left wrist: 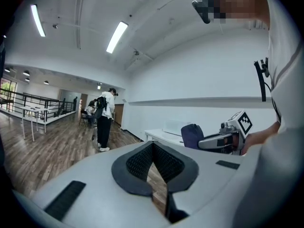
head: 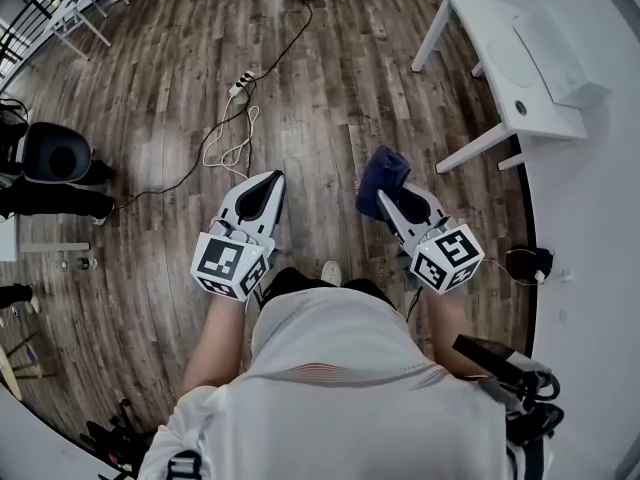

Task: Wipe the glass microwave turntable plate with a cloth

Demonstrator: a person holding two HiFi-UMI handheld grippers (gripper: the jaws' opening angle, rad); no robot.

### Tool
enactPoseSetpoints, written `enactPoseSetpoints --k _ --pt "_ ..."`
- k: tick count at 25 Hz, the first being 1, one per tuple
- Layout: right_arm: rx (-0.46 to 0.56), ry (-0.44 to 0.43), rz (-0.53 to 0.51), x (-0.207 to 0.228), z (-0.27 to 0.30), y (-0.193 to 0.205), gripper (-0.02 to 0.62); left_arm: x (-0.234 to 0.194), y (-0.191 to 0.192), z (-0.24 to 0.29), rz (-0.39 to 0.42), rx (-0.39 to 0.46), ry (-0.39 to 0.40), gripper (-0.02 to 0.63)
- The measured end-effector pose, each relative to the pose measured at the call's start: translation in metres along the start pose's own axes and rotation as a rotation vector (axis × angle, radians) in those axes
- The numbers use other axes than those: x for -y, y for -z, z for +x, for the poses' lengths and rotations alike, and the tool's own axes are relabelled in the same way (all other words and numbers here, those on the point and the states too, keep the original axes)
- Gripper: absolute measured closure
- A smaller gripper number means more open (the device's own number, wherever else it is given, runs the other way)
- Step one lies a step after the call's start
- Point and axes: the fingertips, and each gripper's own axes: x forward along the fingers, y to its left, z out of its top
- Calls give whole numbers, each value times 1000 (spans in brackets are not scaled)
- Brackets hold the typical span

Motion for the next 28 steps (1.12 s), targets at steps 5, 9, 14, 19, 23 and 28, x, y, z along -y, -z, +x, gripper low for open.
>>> enactPoseSetpoints --k 5,9,14,19,23,28 --pt "12 37 32 33 -2 -3 534 3 0 38 7 -24 35 595" --pt "20 79 50 60 6 -9 534 -2 -5 70 9 -25 79 595" --pt "34 129 50 92 30 -21 534 -23 -10 114 18 -22 130 595" --pt "28 158 51 127 69 -42 534 -63 -29 165 16 -15 157 595" --pt "35 174 56 150 118 -64 534 -109 -39 199 12 -26 172 595" --pt "29 169 47 166 177 -85 534 -164 -58 233 27 -20 179 597"
